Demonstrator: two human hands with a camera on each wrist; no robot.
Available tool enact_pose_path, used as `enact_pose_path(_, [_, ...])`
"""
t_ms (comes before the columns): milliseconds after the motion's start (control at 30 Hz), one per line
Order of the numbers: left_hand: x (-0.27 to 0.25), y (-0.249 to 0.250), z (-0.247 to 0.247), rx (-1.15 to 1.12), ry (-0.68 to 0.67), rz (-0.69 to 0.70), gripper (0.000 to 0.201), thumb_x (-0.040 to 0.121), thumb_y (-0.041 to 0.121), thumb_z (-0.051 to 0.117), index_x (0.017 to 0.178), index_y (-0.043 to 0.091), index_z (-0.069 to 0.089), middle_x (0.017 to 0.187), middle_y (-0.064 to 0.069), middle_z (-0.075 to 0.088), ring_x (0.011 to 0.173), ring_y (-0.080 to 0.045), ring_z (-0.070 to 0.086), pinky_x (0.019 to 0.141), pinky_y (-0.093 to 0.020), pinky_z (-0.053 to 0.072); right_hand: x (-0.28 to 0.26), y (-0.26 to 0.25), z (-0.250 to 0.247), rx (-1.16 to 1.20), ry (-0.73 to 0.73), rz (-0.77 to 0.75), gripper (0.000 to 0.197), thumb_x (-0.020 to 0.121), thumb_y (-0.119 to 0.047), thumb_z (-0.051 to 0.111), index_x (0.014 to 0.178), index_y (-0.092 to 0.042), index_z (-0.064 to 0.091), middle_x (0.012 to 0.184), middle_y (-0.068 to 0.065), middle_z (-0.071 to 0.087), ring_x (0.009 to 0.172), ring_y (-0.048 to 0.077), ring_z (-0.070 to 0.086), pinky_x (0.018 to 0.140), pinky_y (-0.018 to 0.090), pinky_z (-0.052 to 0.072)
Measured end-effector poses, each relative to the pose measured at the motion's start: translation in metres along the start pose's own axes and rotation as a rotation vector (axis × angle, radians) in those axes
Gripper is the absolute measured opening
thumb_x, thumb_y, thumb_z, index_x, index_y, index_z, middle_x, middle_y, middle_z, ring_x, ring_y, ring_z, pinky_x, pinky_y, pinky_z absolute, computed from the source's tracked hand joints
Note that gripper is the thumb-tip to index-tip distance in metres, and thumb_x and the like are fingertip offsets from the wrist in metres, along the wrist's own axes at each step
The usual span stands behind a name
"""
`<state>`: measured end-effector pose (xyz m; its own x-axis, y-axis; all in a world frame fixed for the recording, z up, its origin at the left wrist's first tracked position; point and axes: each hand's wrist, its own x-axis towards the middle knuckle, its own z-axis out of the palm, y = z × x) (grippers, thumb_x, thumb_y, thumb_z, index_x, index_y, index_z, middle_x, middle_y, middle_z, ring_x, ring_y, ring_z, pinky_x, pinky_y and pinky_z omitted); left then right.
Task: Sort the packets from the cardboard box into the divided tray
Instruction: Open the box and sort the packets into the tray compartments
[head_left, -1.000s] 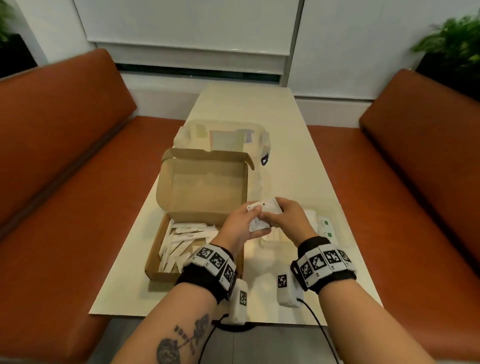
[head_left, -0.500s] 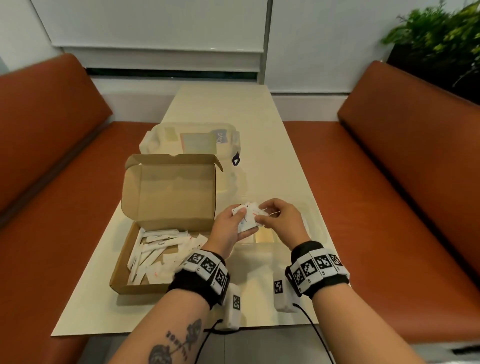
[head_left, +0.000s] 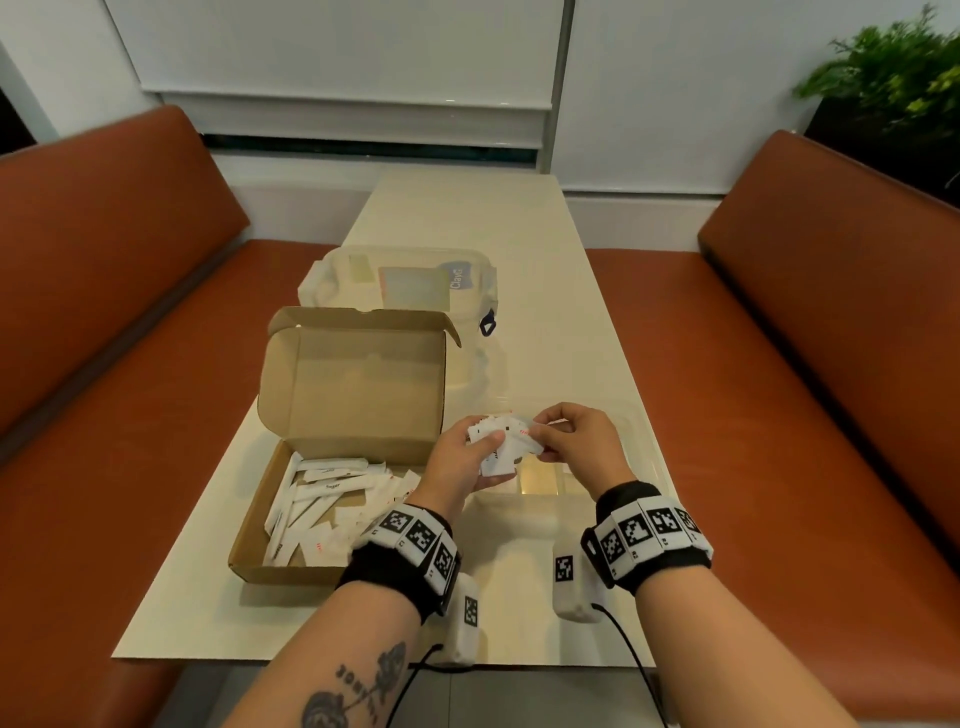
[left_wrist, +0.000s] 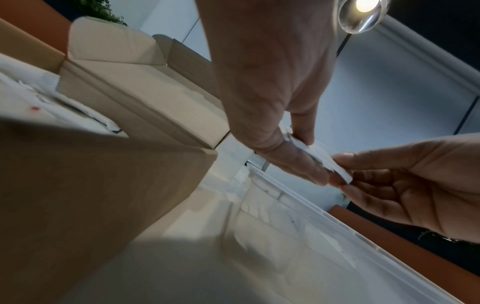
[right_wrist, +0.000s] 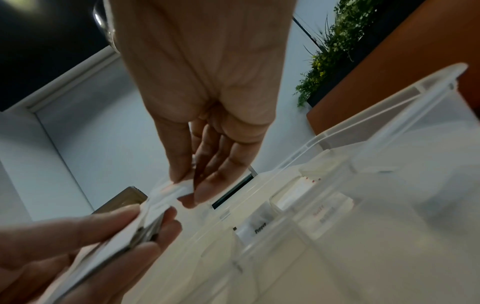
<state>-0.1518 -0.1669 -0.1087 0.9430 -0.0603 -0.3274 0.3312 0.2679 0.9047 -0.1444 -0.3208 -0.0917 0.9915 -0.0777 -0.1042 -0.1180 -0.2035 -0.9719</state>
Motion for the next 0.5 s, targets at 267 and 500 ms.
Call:
enact_pose_path(267, [0.004,0.003,-0.004,0.036,0.094,-0.042,0.03,0.092,0.007,0.057,0.122,0.008,0.053,0.12,-0.016,0.053,0.111,-0.033,0.056,0.06,-0.033,0.058,0.013,-0.03,-0.022,-0.335,-0.203,-0.06,0.009,0.086,-0.008,0.064,0.089,-0.011,0.072,0.069,-0.004,0.064,0.058,0.004,0.054,0.051,0.009,0.044])
enact_pose_path(500, [0.0,0.0,0.0,0.081,-0.017,-0.006,0.023,0.086,0.006,0.066,0.108,0.006,0.059,0.108,-0.018,0.061,0.089,-0.026,0.064,0.06,-0.032,0.059,0.021,-0.039,-0.006,-0.472,-0.258,-0.058,0.018,0.079,-0.012,0.073,0.095,-0.01,0.065,0.074,0.004,0.068,0.061,0.01,0.06,0.054,0.014,0.046])
